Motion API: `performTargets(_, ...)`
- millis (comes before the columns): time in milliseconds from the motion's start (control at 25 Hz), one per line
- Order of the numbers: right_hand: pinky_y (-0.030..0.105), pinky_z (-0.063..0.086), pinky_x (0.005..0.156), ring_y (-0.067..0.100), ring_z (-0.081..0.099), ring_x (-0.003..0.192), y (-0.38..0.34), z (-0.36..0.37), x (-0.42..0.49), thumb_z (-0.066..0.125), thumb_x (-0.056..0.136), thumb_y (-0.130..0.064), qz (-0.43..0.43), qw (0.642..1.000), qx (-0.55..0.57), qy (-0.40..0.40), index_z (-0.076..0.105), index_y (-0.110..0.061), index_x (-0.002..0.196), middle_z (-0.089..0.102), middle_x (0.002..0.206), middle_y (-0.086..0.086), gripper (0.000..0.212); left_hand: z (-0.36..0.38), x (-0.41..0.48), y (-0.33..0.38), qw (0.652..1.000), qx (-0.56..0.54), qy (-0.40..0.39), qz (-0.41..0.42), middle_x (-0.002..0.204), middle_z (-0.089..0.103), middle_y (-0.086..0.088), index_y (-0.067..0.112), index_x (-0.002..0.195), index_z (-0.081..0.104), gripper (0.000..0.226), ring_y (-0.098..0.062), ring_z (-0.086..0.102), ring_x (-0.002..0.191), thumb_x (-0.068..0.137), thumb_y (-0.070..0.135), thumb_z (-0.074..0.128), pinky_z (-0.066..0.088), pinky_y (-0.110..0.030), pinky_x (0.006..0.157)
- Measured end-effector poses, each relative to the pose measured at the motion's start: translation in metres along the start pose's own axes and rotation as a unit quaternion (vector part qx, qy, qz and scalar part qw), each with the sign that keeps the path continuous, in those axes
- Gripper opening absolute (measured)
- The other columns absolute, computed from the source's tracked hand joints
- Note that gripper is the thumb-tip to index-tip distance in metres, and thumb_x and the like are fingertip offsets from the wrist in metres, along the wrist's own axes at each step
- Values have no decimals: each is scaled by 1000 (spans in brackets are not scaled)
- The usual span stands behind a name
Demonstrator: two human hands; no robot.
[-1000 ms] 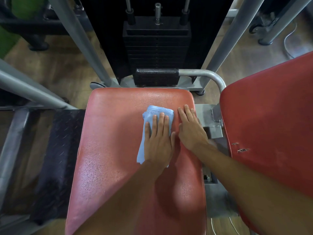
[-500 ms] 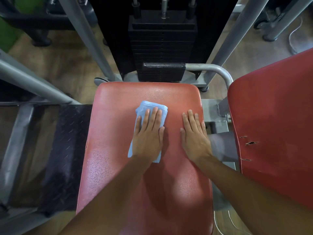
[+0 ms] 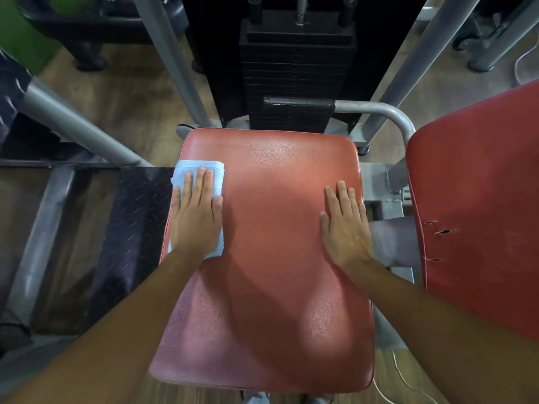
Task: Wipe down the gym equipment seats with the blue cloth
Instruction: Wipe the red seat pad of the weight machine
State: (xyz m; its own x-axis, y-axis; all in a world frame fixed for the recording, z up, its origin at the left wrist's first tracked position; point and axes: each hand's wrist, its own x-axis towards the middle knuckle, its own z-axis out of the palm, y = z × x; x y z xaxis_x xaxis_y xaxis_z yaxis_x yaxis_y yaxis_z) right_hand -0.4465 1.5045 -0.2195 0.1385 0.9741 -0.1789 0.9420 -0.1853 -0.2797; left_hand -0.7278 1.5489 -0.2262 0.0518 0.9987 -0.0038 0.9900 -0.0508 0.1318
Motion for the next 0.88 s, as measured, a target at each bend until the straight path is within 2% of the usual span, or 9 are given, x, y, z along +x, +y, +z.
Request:
performTargets(280,45,4,122,19,-2,149,10,3,-33,27,103,-37,-49,998,-13,-35,13,-23,153,3,162,-1,54,1,-61,-14,1000,1,1,-8,160,18,-3,12,153,18,58,-22,10,149,101,39,16,13,-47,121)
performTargets(440,45,0,121,18,-8,149,15,4,-29,22,103,-40,-60,996,-16,-69,5,-26,154,-4,162,-3,56,2,-66,-10,1000,9,0,-19,160,18,-6,9,153,18,62,-25,9,149,100,41,14,11,-48,121)
performTargets(560,44,-1,121,17,-11,148,18,1,-27,22,103,-40,-66,992,-24,-101,-1,-27,154,-9,162,-5,57,4,-73,18,1000,0,-5,-24,161,17,-7,7,152,17,65,-28,9,149,99,44,13,9,-49,121)
performTargets(760,44,-1,121,18,-11,148,16,-9,-24,24,103,-40,-65,989,-19,-128,-1,-26,154,-11,162,-4,59,15,-91,86,999,-13,-14,39,159,22,-8,7,151,26,61,-29,14,148,100,42,26,15,-50,118)
performTargets(880,45,0,121,22,-8,149,12,-7,-39,24,102,-41,-50,994,-28,-96,2,-27,154,-8,162,-1,58,18,-100,100,998,-17,-12,61,160,20,-6,8,151,26,59,-26,12,149,101,39,28,17,-50,118)
